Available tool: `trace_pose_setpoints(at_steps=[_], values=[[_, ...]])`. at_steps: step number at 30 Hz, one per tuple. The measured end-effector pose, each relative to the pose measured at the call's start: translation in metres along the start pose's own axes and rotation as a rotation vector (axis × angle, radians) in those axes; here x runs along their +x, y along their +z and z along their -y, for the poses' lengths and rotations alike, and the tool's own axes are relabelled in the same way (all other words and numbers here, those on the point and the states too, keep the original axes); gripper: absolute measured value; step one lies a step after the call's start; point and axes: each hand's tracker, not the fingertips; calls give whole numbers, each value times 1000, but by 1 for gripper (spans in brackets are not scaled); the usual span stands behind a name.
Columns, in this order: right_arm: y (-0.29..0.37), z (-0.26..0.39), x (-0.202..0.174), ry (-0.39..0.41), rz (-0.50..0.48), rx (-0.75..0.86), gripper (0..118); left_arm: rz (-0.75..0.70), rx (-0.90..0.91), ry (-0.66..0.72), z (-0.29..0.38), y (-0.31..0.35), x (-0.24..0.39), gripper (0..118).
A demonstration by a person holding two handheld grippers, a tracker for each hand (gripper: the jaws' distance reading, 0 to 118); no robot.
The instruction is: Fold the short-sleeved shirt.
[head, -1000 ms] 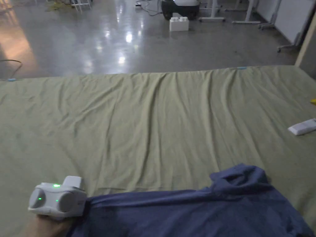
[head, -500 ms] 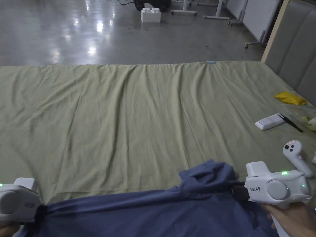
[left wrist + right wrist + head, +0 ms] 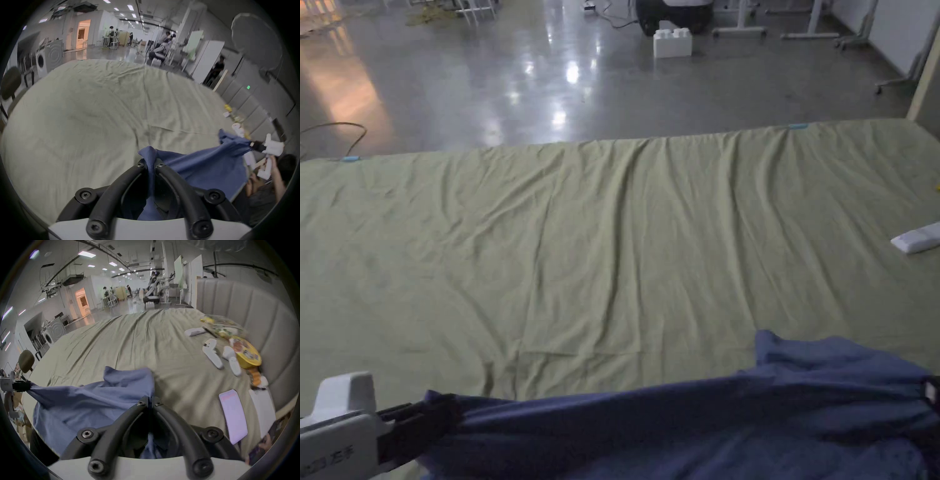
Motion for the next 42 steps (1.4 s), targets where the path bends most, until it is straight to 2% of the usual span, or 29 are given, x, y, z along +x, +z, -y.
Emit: trace_pose_setpoints(at_steps=[2,6,10,14,15,16,17,18,19,22,25,31,34,38,41,42], values=[[36,29,1,0,9,22,3,-25,1,-10,27,26,2,7],[86,83,-3,-66,28,11,3,-52,-30,-12,79,48,3,7],[89,114,-10,-70,24,-16,3,-88,-74,-19,113,37,-12,7],[69,120,-10,-81,38,-34,3,-94,-74,70,123,25,-25,7],[62,119,-11,-84,50,-40,5,-96,-82,79,125,23,-27,17],[57,121,-8,-77,61,-42,16,-108,-86,71,126,23,-28,35],[53,121,-8,-70,74,-67,38,-125,-68,44,129,26,-25,60],[50,122,-8,-67,90,-97,70,-143,-34,20,130,29,-26,90],[51,122,-5,-69,97,-97,78,-166,-12,19,126,37,-26,98],[72,109,-9,-113,113,-7,75,-175,138,-50,114,72,-13,97],[105,88,-23,-141,33,157,75,-220,325,-160,94,115,18,97],[158,46,-68,-30,-40,418,75,-229,646,-279,64,180,92,97],[169,34,-83,2,-69,470,75,-177,694,-352,63,187,119,96],[174,30,-102,25,-149,473,71,-134,714,-344,64,188,142,94],[174,34,-113,53,-188,476,43,-133,734,-343,64,188,151,79],[173,35,-116,64,-190,475,31,-142,726,-346,65,189,154,66]])
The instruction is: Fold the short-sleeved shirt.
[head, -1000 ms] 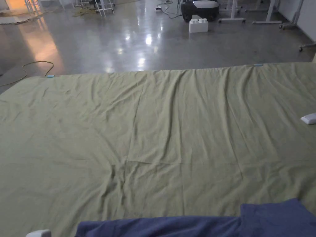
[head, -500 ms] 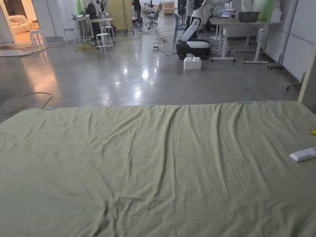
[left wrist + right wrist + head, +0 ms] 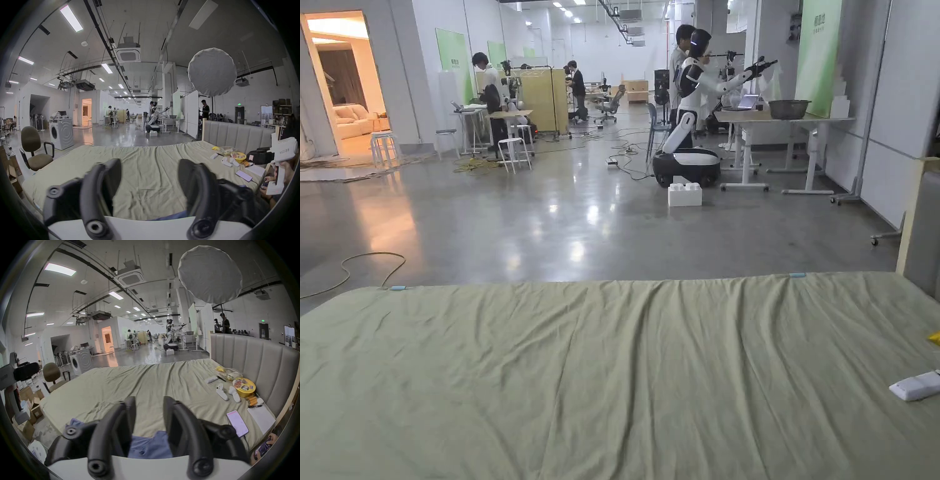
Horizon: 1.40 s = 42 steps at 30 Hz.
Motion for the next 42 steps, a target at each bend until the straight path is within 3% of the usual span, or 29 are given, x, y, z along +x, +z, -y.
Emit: trace_pose_setpoints(at_steps=[2,3,7,10,31,34,36,37,38,39,40,41,42], values=[[-1,2,-9,28,6,-12,22,-29,-18,-38,1,2,6,32],[0,4,-11,34,5,-15,16,-31,-25,-48,3,3,7,6],[2,7,-18,30,-14,-4,0,5,-58,-52,3,6,10,2],[6,4,-24,48,23,64,0,20,-53,-15,3,9,10,2],[4,0,-19,23,28,48,0,28,-63,79,-1,2,-11,2],[4,4,-17,18,25,35,0,47,-76,162,12,-3,-26,2],[3,9,-16,15,24,21,0,80,-77,322,34,-13,-46,3],[2,13,-15,8,19,5,0,93,-106,428,53,-25,-61,10],[0,18,-13,1,11,-14,0,96,-182,504,70,-36,-73,27],[-1,22,-11,-7,2,-32,0,90,-276,573,90,-50,-87,66],[-1,25,-10,-8,-2,-38,0,91,-388,614,112,-63,-98,90],[0,28,-9,-10,-4,-52,0,120,-449,643,135,-70,-108,104],[0,30,-8,-13,-7,-63,0,124,-454,680,153,-72,-115,105]])
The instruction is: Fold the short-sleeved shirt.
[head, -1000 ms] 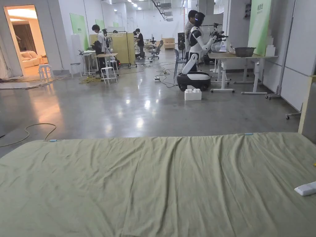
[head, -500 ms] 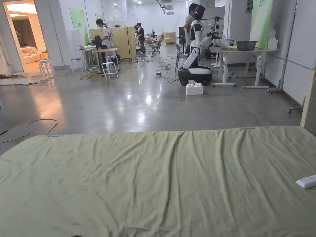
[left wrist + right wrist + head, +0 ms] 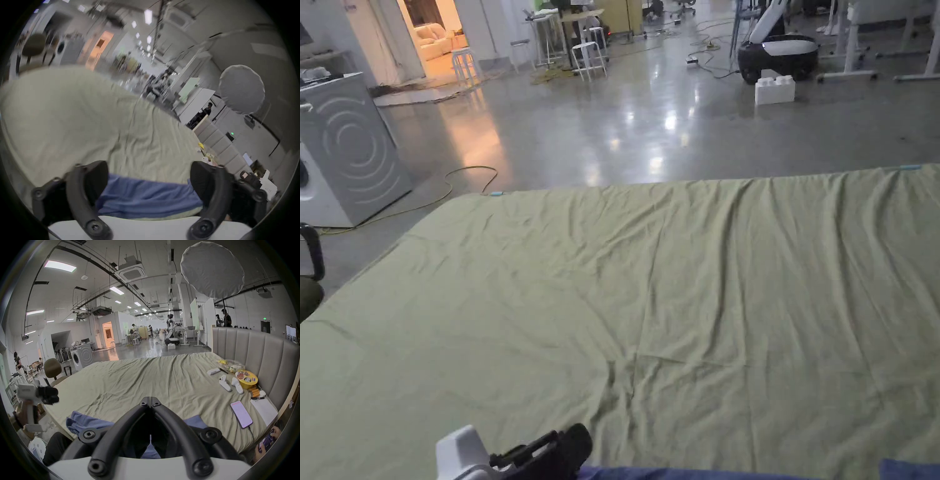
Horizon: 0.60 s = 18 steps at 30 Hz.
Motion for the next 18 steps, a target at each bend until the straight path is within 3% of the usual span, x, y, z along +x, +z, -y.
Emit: trace_pose_setpoints(at_steps=[5,10,12,14,15,17,18], values=[[8,12,11,-176,-80,-59,0,-87,-44,225,21,-21,-64,105],[6,23,12,-166,-34,-108,0,-93,-94,290,38,-41,-86,103],[5,25,13,-188,-36,-121,0,-53,-128,341,48,-53,-91,90],[6,25,13,-200,-39,-127,0,-19,-77,388,53,-56,-93,85],[6,25,13,-199,-38,-128,0,-8,-63,426,53,-58,-95,66],[7,25,14,-195,-31,-131,0,-66,-89,456,57,-66,-92,11],[6,26,16,-197,-29,-135,0,-105,-101,427,59,-68,-89,11]])
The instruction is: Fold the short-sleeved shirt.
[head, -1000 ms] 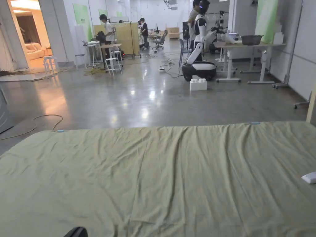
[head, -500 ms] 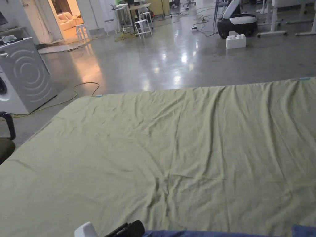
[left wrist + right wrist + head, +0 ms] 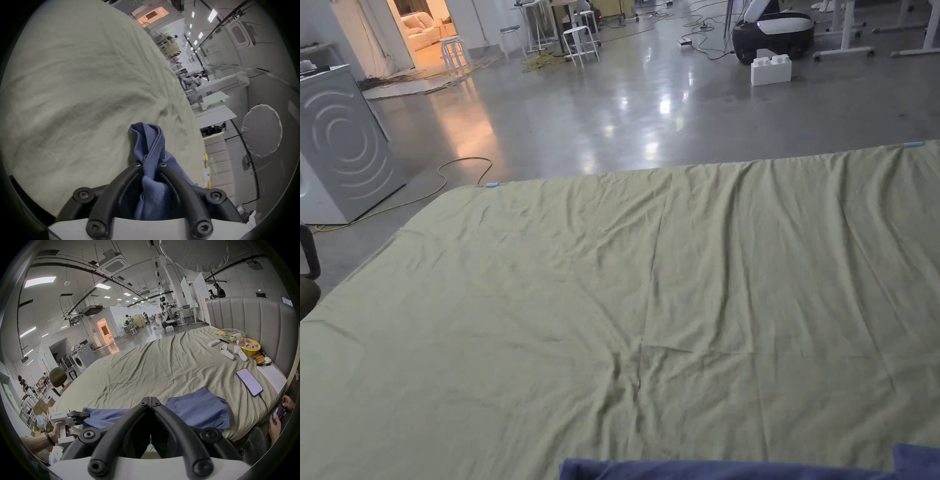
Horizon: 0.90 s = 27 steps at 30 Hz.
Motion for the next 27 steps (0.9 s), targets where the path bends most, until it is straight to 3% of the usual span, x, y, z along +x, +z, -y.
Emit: trace_pose_setpoints(at_steps=[7,13,15,18,22,27], values=[[1,2,10,-34,20,-12,0,62,111,28,-26,40,7,10],[-6,6,17,-51,18,-25,0,-122,264,-291,-77,105,47,10],[-9,7,17,-57,17,-30,0,-110,281,-439,-71,109,70,10],[-12,12,18,-67,-1,-28,0,-16,241,-490,-29,91,111,10],[-5,13,14,-85,-11,-16,0,58,45,-598,58,22,157,10],[14,21,15,-84,26,-20,0,-18,-162,-681,142,-60,173,10]])
